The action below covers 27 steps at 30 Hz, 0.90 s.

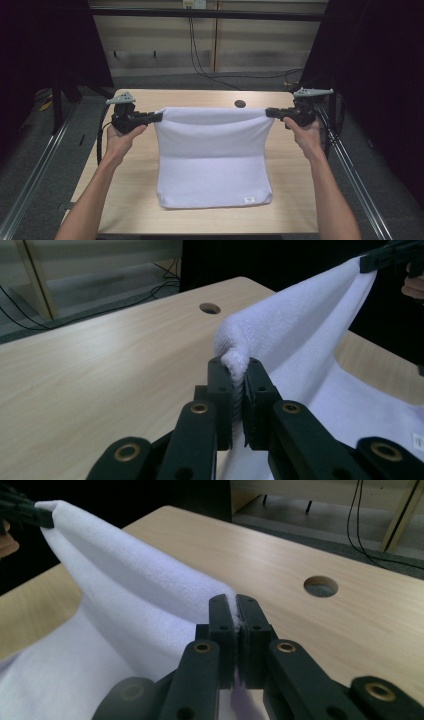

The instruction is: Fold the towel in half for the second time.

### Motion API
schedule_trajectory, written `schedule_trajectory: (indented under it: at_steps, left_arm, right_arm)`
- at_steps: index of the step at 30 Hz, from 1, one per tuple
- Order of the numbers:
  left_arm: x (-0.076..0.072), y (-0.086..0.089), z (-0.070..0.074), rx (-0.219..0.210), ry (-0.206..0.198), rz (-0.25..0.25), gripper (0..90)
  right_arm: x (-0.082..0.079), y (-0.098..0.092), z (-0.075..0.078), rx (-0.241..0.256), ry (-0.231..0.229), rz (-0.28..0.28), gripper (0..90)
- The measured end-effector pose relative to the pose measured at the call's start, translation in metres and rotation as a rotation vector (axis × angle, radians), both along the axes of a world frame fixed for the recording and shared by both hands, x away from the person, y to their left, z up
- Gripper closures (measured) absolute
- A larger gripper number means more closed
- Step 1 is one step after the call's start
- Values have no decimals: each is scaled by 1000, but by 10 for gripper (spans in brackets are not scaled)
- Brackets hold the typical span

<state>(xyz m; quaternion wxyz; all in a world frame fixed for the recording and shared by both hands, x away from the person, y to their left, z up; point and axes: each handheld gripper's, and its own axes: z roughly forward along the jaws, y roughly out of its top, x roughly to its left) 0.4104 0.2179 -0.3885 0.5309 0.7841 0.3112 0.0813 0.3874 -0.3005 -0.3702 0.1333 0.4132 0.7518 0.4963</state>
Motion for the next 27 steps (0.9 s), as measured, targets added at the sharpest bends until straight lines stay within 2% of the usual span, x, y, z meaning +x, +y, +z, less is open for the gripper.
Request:
schedule_trajectory:
  at_steps: [2,7,8,9,11,13,15,16,18,19,20,21,22,24,25,27]
  left_arm:
    - [-11,2,-6,3,2,-5,847]
    - [-46,11,-22,-30,8,-38,843]
    - [-51,12,-23,-28,7,-49,841]
    - [-58,12,-28,-37,25,-78,840]
    - [-68,12,-36,-25,34,-88,839]
    - [-82,11,-49,-4,49,-108,838]
    - [-94,11,-57,-3,57,-132,837]
    - [-98,11,-58,4,71,-141,835]
    - [-109,11,-58,13,95,-173,832]
    - [-113,10,-58,41,106,-181,831]
    - [-119,10,-60,51,106,-188,826]
    - [-125,11,-65,49,124,-200,819]
    - [-128,12,-69,66,135,-208,808]
    - [-136,11,-77,138,151,-249,789]
    - [-140,13,-80,160,154,-255,783]
    - [-145,17,-86,155,182,-269,765]
  right_arm:
    - [-12,0,-5,-8,-5,19,869]
    - [-49,-2,-16,9,-28,84,869]
    - [-59,-2,-19,11,-32,99,869]
    - [-65,-2,-21,15,-32,111,868]
    - [-80,0,-31,11,-12,135,868]
    - [-94,1,-48,-26,30,149,867]
    - [-110,2,-65,-45,72,167,867]
    - [-121,3,-73,-61,90,181,865]
    - [-133,4,-80,-76,112,197,860]
    - [-139,4,-83,-84,122,203,855]
    - [-144,5,-86,-83,136,204,843]
    - [-150,5,-91,-83,158,216,822]
    - [-157,7,-96,-115,173,229,795]
    - [-164,7,-102,-121,198,233,756]
    - [-168,6,-107,-118,213,246,744]
    - [-174,7,-115,-149,250,255,691]
